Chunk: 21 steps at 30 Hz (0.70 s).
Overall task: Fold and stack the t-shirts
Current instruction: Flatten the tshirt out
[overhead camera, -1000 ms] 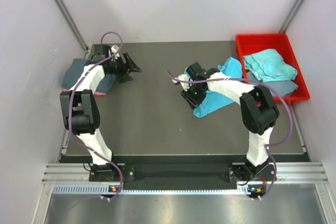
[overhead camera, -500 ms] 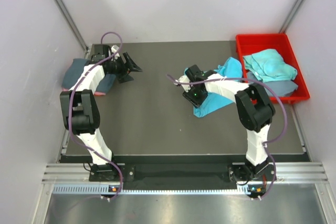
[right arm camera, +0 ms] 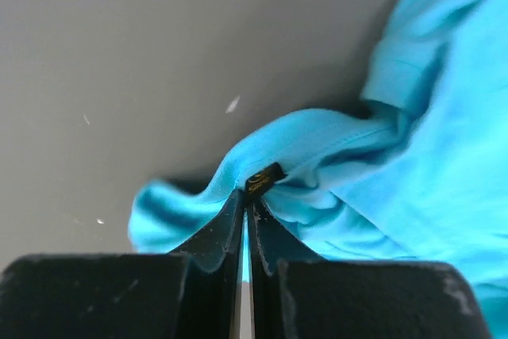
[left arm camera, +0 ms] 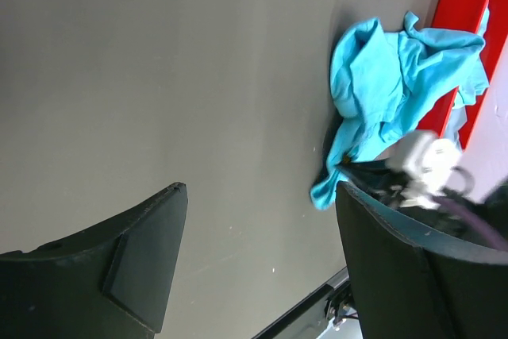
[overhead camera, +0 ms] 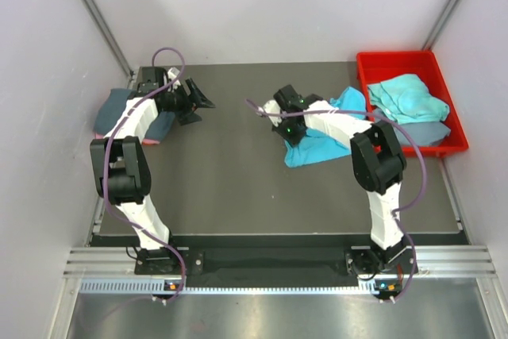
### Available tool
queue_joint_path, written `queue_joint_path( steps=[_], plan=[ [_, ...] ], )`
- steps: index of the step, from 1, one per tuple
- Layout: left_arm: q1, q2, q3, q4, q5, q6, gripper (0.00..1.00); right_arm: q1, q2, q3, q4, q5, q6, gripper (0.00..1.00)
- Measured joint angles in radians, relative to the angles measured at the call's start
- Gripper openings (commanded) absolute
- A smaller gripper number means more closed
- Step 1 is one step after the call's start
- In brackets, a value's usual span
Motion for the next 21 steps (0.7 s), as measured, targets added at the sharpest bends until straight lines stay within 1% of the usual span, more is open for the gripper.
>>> queue_joint_path(
  steps=[1, 4, 8, 10, 12, 15, 16, 17, 18, 19, 21],
  plan=[
    [0.000, 0.000, 0.000, 0.000, 0.000, 0.000, 0.79, 0.000, 0.007, 0.043, -0.009, -0.002, -0.002, 0.00],
    [0.000, 0.000, 0.000, 0.001, -0.002, 0.000, 0.79, 0.000, 0.030, 0.238, -0.029, -0.013, -0.009, 0.00],
    [0.000, 0.000, 0.000, 0.003, -0.009, 0.000, 0.79, 0.000, 0.040, 0.567, -0.013, -0.036, -0.016, 0.00],
    [0.000, 0.000, 0.000, 0.003, -0.016, 0.000, 0.79, -0.001, 0.039, 0.724, 0.023, -0.043, -0.016, 0.00],
    [0.000, 0.000, 0.000, 0.004, -0.022, 0.001, 0.79, -0.001, 0.021, 0.802, 0.080, -0.051, -0.014, 0.00],
    [0.000, 0.000, 0.000, 0.003, -0.024, 0.001, 0.79, -0.001, -0.042, 0.812, 0.145, -0.059, -0.007, 0.01],
    [0.000, 0.000, 0.000, 0.003, -0.026, 0.001, 0.79, -0.001, -0.060, 0.812, 0.154, -0.059, -0.006, 0.08],
    [0.000, 0.000, 0.000, 0.003, -0.026, 0.001, 0.79, -0.001, -0.080, 0.812, 0.160, -0.058, -0.003, 0.19],
    [0.000, 0.000, 0.000, 0.003, -0.027, 0.001, 0.79, -0.001, -0.092, 0.810, 0.162, -0.058, -0.002, 0.45],
    [0.000, 0.000, 0.000, 0.003, -0.027, 0.001, 0.79, -0.001, -0.111, 0.792, 0.170, -0.054, 0.005, 0.53],
    [0.000, 0.000, 0.000, 0.003, -0.027, 0.001, 0.79, -0.002, -0.151, 0.727, 0.156, -0.050, 0.014, 0.64]
  ],
)
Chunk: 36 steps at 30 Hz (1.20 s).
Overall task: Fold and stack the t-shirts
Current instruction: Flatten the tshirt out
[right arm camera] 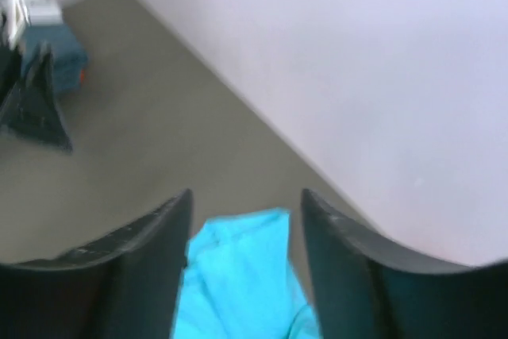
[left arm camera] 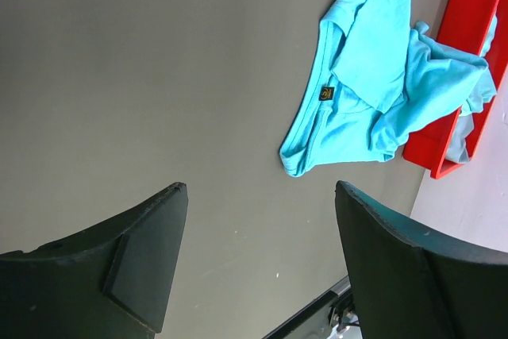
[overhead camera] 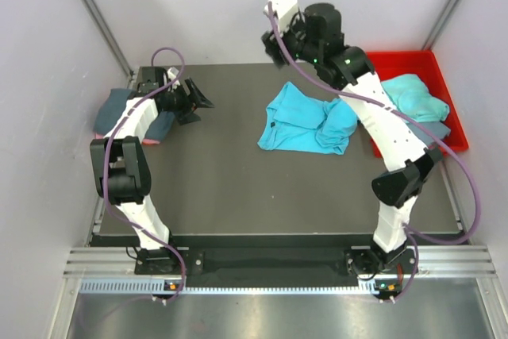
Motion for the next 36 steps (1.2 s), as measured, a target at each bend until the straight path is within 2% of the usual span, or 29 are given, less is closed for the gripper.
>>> queue_joint_path(
  steps=[5, 8, 14, 23, 29, 32, 33, 35, 36],
  plan=[
    [0.000, 0.000, 0.000, 0.001, 0.000, 0.000, 0.79, -0.006, -0.035, -0.304, -0.073, -0.039, 0.032, 0.67],
    [0.000, 0.000, 0.000, 0.001, 0.000, 0.000, 0.79, -0.009, 0.071, -0.413, -0.167, -0.075, 0.041, 0.67],
    [0.000, -0.005, -0.005, 0.000, -0.009, 0.006, 0.79, -0.023, 0.237, -0.418, -0.242, -0.119, 0.057, 0.67],
    [0.000, -0.034, -0.012, 0.000, -0.026, 0.025, 0.79, -0.032, 0.312, -0.356, -0.245, -0.145, 0.066, 0.66],
    [0.000, -0.035, -0.014, 0.000, -0.026, 0.025, 0.79, -0.032, 0.426, -0.292, -0.243, -0.146, 0.066, 0.66],
    [0.000, -0.035, -0.016, 0.000, -0.026, 0.026, 0.80, -0.032, 0.462, -0.266, -0.246, -0.141, 0.067, 0.61],
    [0.000, -0.035, -0.018, 0.000, -0.027, 0.026, 0.80, -0.032, 0.462, -0.259, -0.243, -0.139, 0.066, 0.57],
    [0.000, -0.035, -0.024, 0.000, -0.029, 0.026, 0.80, -0.032, 0.464, -0.254, -0.239, -0.137, 0.063, 0.46],
    [0.000, -0.035, -0.026, 0.000, -0.030, 0.026, 0.80, -0.032, 0.465, -0.254, -0.238, -0.135, 0.062, 0.33]
  ],
)
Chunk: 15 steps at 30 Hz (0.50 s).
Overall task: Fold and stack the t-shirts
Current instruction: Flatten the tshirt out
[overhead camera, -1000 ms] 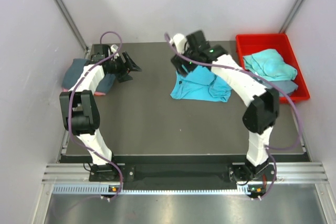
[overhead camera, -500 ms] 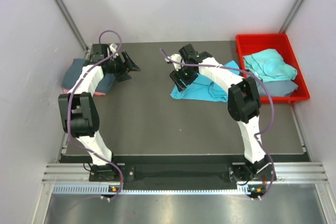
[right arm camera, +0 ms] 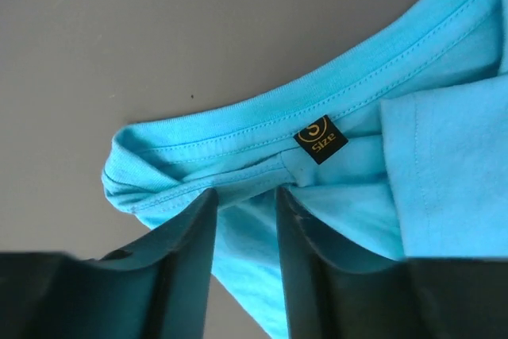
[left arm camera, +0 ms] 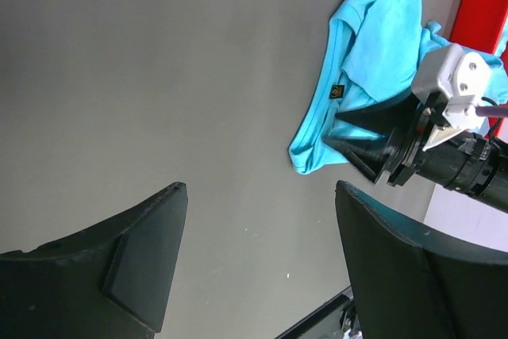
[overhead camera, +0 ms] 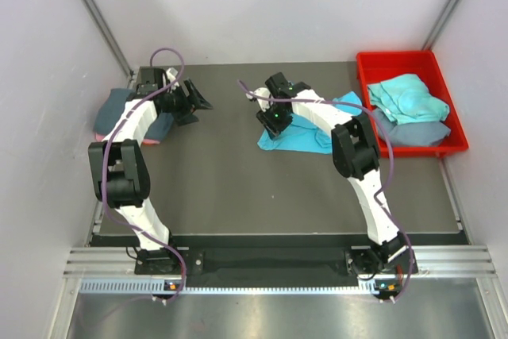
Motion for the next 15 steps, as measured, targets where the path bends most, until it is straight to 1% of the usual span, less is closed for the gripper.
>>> queue_joint_path(
  steps=[1, 2, 4, 5, 7, 13, 15],
  plan=[
    [0.000, 0.000, -0.002, 0.000, -0.001, 0.000, 0.80, 0.000, 0.002, 0.000, 0.000, 0.001, -0.006, 0.25],
    [0.000, 0.000, -0.003, 0.000, -0.003, 0.000, 0.80, 0.000, 0.003, 0.000, 0.000, 0.002, -0.008, 0.14],
    [0.001, 0.000, -0.003, 0.000, -0.004, 0.000, 0.80, 0.001, 0.005, 0.000, 0.000, 0.002, -0.010, 0.08],
    [0.001, 0.000, -0.003, 0.000, -0.004, 0.000, 0.80, 0.001, 0.005, 0.000, 0.000, 0.003, -0.012, 0.03],
    [0.001, 0.000, -0.003, 0.000, -0.005, 0.000, 0.80, 0.004, 0.005, 0.002, 0.000, 0.003, -0.014, 0.00],
    [0.001, 0.000, -0.003, 0.001, -0.006, -0.001, 0.80, 0.014, 0.005, 0.041, 0.008, 0.018, -0.016, 0.00],
    [0.001, 0.000, -0.003, 0.001, -0.006, -0.002, 0.79, 0.018, 0.001, 0.053, 0.016, 0.026, -0.014, 0.24]
  ],
)
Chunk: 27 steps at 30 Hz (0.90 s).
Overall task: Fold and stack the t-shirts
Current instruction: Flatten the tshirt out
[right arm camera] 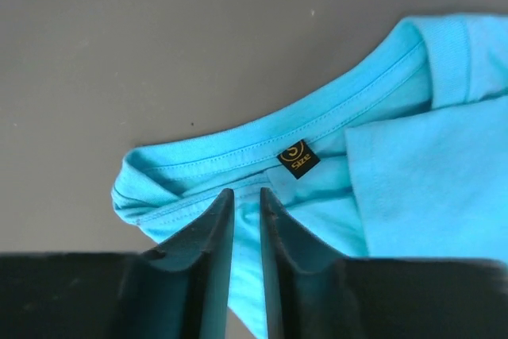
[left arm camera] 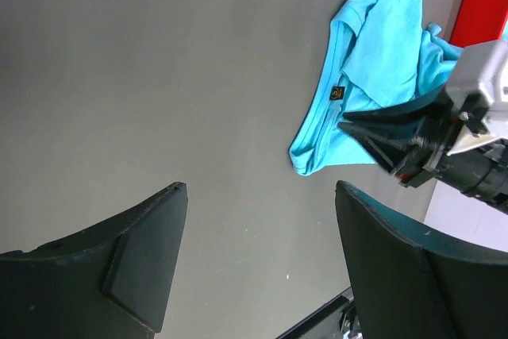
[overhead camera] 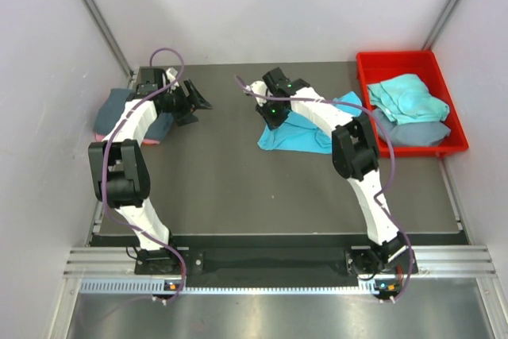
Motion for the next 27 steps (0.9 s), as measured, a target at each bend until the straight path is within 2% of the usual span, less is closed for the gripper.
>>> queue_joint_path(
  steps=[2, 6, 12, 13, 14, 16, 17, 20, 23, 27],
  plan=[
    [0.000, 0.000, 0.000, 0.001, 0.002, -0.004, 0.79, 0.004, -0.008, 0.000, 0.005, 0.011, 0.001, 0.51],
    [0.000, 0.000, 0.000, 0.002, 0.007, -0.010, 0.79, 0.015, -0.018, -0.023, 0.010, 0.024, -0.011, 0.55],
    [0.000, 0.000, 0.000, 0.002, 0.011, -0.010, 0.79, 0.046, -0.020, -0.084, -0.013, 0.030, -0.019, 0.54],
    [0.000, 0.000, 0.000, 0.003, 0.011, -0.010, 0.79, 0.050, -0.019, -0.084, -0.014, 0.032, -0.020, 0.53],
    [0.000, 0.000, 0.000, 0.003, 0.011, -0.010, 0.79, 0.055, -0.019, -0.084, -0.014, 0.034, -0.020, 0.45],
    [0.002, 0.000, 0.000, 0.002, 0.011, -0.010, 0.79, 0.061, -0.018, -0.084, -0.014, 0.037, -0.029, 0.29],
    [0.004, 0.000, 0.000, 0.003, 0.011, -0.010, 0.79, 0.063, -0.018, -0.084, -0.014, 0.037, -0.034, 0.17],
    [0.010, 0.000, 0.000, 0.003, 0.011, -0.010, 0.79, 0.064, -0.013, -0.084, -0.016, 0.045, -0.039, 0.05],
    [0.013, 0.000, 0.000, 0.002, 0.011, -0.010, 0.79, 0.064, -0.013, -0.083, -0.016, 0.048, -0.043, 0.00],
    [0.014, 0.000, 0.000, 0.003, 0.011, -0.011, 0.79, 0.064, -0.013, -0.058, -0.032, 0.060, -0.056, 0.00]
  ],
)
